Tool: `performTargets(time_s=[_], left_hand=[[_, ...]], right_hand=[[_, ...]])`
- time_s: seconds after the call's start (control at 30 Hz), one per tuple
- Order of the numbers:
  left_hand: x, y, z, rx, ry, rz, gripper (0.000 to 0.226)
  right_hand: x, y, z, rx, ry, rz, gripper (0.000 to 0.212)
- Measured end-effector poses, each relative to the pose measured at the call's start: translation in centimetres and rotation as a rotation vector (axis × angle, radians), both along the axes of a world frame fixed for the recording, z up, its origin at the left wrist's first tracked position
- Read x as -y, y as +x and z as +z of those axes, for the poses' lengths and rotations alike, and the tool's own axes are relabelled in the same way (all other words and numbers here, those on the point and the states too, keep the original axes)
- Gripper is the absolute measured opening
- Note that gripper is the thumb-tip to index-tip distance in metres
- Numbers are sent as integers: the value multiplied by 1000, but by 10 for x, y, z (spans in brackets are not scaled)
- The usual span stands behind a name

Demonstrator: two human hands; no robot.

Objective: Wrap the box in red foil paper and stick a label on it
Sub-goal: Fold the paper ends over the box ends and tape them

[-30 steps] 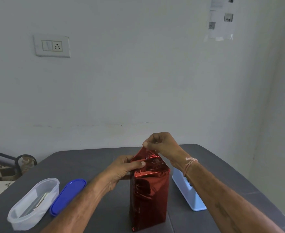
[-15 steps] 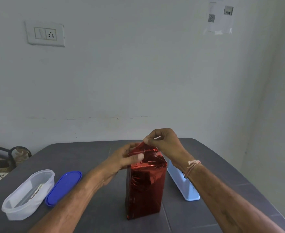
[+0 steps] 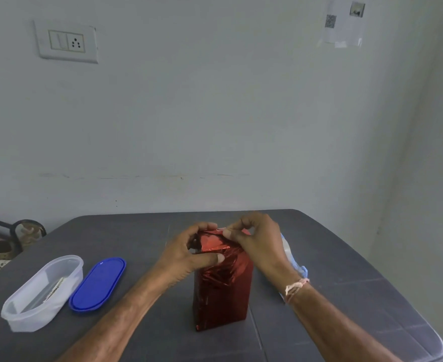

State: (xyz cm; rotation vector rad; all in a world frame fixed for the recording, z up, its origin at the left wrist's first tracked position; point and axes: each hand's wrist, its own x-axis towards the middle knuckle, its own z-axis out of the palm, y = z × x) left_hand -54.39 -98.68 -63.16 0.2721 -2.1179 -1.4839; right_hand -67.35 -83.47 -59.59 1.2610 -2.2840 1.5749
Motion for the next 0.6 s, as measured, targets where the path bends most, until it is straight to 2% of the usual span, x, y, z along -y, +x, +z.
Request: performTargets(time_s=[0.13,0.2,0.33,0.6], left_hand=[[-5,-2,-3,-33,-39,25,59],[-5,0,-5,-44,-58,37,57],[-7,2,-5,-62,-55,39,55],[-10,2,-7,-81,6,45,52]], right_hand=[[4,0,-15,-106,-43,-92,17],[5,3,-20,-128,-59,-95,16],[1,6,-23,-124,-95,-54,30],[-7,7,-19,-182,-105,31,19]])
